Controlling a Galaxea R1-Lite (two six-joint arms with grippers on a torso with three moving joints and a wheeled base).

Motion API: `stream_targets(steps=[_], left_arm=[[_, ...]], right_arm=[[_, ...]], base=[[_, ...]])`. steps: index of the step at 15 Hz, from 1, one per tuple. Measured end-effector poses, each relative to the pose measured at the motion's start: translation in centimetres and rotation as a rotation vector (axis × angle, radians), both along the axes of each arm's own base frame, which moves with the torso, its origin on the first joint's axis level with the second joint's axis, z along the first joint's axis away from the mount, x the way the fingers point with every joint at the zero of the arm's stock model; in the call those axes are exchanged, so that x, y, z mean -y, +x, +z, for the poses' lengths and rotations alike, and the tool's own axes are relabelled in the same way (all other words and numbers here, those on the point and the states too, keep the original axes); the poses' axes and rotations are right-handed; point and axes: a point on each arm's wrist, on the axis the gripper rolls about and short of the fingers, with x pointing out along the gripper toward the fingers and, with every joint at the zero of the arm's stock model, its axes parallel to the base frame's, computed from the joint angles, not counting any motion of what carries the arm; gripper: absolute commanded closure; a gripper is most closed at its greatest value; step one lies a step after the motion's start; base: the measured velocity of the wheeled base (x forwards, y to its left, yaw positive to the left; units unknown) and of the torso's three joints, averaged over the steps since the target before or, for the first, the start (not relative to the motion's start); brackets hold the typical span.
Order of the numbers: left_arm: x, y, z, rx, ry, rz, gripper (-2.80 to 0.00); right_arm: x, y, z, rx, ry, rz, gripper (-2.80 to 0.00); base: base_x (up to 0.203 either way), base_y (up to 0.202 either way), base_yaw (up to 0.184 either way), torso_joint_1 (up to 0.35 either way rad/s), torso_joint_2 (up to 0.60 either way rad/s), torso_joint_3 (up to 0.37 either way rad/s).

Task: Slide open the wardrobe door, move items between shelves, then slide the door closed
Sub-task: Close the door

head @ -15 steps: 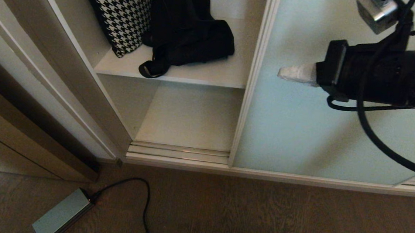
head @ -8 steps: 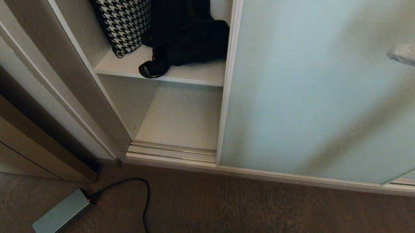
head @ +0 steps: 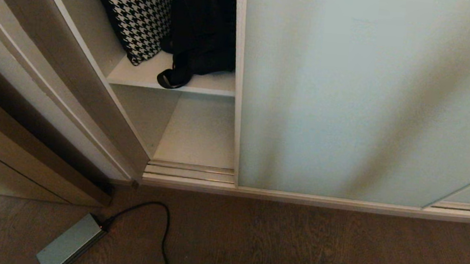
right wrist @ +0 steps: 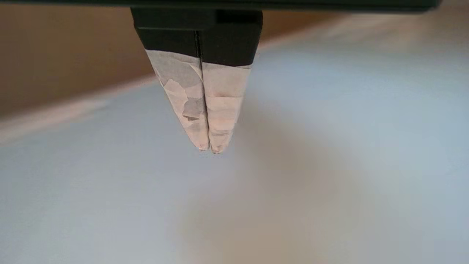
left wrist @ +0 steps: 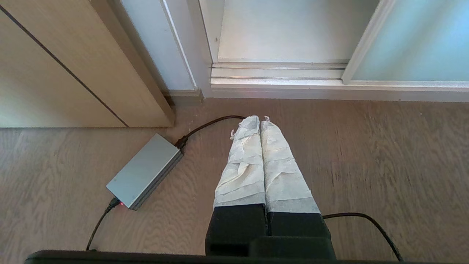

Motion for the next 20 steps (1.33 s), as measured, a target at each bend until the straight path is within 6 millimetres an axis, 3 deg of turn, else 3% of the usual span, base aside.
stream_targets(steps=[5,10,12,16,20], left_arm=[[0.0,0.0,0.0,0.0,0.0,0.0,0.0],[0.0,0.0,0.0,0.0,0.0,0.0,0.0],[0.0,0.0,0.0,0.0,0.0,0.0,0.0],[0.0,0.0,0.0,0.0,0.0,0.0,0.0],[0.0,0.0,0.0,0.0,0.0,0.0,0.0]], right_arm=[[8.0,-1.2,0.2,0.024,-0.017,-0.46,0.0],[16.1,-0.8,0.4,0.032,-0.028,-0.624,0.0],[18.8,0.0,0.7,0.029,-0.009,-0.599,0.0],[22.6,1.3,1.4,0.042,0.109,-0.373,0.0],[26.4,1.0,0.9,0.08,0.353,-0.09,0.0]], base=[[0.0,0.0,0.0,0.0,0.0,0.0],[0.0,0.0,0.0,0.0,0.0,0.0],[0.0,0.0,0.0,0.0,0.0,0.0],[0.0,0.0,0.0,0.0,0.0,0.0],[0.0,0.0,0.0,0.0,0.0,0.0]])
